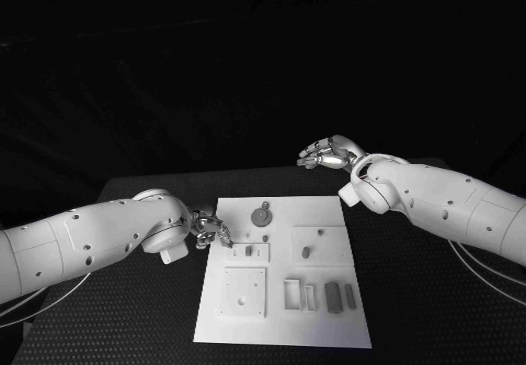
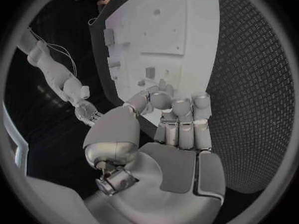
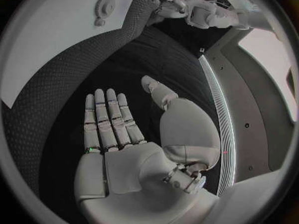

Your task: Assemble the parts on the task board

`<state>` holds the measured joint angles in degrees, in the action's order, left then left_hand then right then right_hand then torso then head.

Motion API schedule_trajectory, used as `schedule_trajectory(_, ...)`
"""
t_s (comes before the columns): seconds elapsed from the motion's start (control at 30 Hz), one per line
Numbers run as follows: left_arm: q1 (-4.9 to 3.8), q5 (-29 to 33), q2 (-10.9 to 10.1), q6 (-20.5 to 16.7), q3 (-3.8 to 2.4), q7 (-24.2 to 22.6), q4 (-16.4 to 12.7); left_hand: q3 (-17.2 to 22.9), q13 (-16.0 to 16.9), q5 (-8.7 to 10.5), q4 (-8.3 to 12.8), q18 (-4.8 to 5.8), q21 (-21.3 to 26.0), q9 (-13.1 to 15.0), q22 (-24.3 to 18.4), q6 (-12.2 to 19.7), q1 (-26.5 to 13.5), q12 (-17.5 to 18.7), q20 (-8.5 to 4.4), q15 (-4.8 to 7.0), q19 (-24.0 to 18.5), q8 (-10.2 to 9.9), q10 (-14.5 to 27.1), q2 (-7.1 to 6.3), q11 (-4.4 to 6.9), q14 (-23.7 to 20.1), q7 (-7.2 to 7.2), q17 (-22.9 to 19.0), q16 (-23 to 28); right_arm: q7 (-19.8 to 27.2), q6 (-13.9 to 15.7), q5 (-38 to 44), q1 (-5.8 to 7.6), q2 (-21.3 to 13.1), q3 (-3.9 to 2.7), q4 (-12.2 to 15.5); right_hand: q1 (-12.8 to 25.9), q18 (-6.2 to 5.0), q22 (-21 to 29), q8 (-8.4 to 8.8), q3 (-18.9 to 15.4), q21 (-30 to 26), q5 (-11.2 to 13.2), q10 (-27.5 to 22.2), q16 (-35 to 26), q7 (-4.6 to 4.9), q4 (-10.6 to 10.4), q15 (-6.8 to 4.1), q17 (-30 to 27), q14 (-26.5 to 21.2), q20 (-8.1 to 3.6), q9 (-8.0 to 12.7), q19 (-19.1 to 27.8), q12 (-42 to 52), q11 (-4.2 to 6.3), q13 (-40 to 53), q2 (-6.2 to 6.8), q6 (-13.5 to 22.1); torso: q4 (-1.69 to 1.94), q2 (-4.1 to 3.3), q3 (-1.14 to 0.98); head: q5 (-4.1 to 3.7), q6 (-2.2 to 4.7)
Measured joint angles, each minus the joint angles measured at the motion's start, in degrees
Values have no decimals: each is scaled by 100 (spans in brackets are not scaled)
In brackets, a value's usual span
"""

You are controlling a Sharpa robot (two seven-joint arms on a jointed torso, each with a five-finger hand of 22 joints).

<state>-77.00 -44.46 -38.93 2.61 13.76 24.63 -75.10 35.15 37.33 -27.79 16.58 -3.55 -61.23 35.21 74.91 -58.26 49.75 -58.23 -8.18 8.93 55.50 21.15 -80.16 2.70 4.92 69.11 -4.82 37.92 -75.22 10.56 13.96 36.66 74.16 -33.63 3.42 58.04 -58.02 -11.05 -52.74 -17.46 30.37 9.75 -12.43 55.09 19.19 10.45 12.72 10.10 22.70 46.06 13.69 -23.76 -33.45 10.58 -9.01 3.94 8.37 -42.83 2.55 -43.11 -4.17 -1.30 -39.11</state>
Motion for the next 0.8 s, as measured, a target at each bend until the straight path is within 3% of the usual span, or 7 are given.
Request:
schedule_trajectory(0.3,66,-127,-10,-135,-5,21,-152,-5,0,-35,3,0,0,0,0,-11,0,0,0,-1,0,0,-1,0,-2,2,3,0,0,-1,1,-1,0,-3,0,0,0,0,0,0,0,0,0,0,0,0,0,0,0,0,0,0,0,0,0,0,0,0,1,-3,-3,3,-6)
schedule_trajectory(0.8,172,-222,17,-229,-3,28,-143,-7,0,-33,16,0,-22,0,0,-13,1,0,0,5,0,0,-11,1,-12,32,4,1,-22,-2,1,-4,0,-14,0,6,0,-1,-5,0,0,0,0,21,0,0,0,0,-4,0,0,5,0,0,-21,0,0,0,-8,-4,-7,7,-30)
